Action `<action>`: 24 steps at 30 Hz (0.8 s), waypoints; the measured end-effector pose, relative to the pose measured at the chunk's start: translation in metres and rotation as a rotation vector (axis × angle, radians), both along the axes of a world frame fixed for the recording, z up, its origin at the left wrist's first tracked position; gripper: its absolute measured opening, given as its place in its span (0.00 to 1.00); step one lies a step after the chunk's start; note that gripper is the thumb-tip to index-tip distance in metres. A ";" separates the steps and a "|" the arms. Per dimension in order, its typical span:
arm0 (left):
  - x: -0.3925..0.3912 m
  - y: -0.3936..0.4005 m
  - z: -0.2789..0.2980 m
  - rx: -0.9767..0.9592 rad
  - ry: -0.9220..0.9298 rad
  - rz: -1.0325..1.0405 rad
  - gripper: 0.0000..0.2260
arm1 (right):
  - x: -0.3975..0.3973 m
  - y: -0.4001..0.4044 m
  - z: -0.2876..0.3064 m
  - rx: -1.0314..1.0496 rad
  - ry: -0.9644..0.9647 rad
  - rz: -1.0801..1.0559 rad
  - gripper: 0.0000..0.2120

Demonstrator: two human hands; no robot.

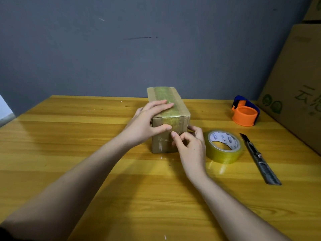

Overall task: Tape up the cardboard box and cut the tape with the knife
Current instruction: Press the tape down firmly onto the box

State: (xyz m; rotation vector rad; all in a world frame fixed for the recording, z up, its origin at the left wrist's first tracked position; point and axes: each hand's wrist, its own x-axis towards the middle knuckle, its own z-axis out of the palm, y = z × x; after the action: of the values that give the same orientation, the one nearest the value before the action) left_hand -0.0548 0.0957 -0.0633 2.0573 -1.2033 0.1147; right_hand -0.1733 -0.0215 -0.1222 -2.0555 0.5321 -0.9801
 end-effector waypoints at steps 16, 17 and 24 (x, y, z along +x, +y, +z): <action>-0.006 0.005 0.010 0.055 0.009 -0.053 0.36 | 0.009 -0.021 0.047 0.165 -0.190 0.309 0.23; -0.008 0.004 0.009 -0.003 0.060 -0.057 0.33 | 0.012 -0.024 0.051 0.135 -0.141 0.380 0.24; -0.007 -0.004 0.002 -0.219 0.197 -0.054 0.19 | 0.022 -0.040 0.052 -0.063 -0.022 0.425 0.18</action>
State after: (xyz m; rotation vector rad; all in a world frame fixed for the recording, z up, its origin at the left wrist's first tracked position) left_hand -0.0622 0.0920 -0.0614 1.7999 -1.0746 0.0160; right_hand -0.1512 -0.0618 -0.0700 -2.0922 0.0444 -0.7699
